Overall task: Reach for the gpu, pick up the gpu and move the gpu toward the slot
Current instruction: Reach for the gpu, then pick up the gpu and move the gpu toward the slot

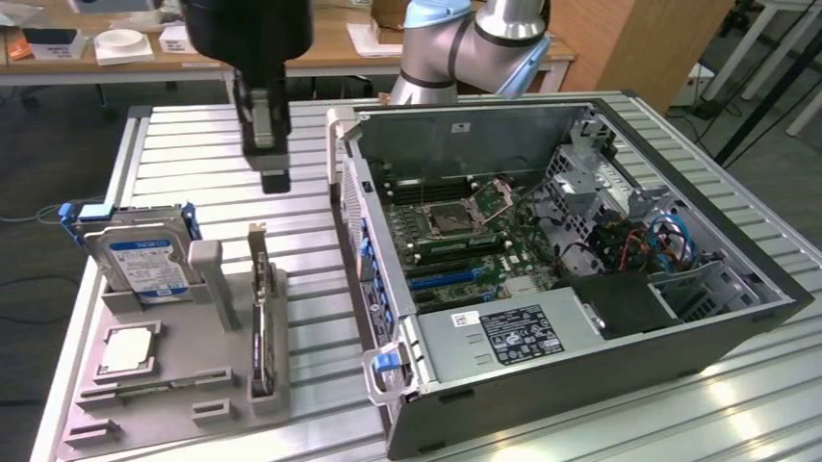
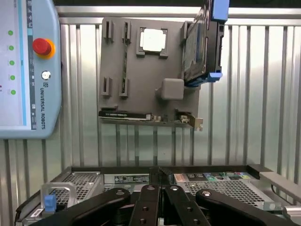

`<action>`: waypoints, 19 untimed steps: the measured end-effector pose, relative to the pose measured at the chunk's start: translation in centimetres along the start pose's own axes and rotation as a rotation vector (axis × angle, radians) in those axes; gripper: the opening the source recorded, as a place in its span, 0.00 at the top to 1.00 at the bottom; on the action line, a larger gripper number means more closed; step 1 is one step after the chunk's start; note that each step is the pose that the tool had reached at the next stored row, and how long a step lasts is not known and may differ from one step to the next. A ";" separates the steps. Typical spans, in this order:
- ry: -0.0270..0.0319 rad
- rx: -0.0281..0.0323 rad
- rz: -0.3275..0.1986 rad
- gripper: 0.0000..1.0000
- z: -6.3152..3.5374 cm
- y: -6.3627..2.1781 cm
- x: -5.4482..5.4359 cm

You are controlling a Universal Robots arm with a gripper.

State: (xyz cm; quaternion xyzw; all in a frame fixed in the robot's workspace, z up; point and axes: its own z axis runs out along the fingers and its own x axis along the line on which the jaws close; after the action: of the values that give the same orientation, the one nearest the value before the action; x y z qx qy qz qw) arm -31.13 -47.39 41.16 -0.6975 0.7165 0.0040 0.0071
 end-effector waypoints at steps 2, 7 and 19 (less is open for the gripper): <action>-0.0001 0.0001 0.000 0.89 0.02 0.77 0.1; -0.0001 0.0001 0.000 0.89 0.03 2.79 0.3; -0.0001 0.0001 0.000 0.89 0.04 3.65 0.3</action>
State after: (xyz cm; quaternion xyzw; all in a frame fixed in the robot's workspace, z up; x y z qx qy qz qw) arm -34.79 -47.64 41.11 -0.6975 0.7165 0.0040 0.0072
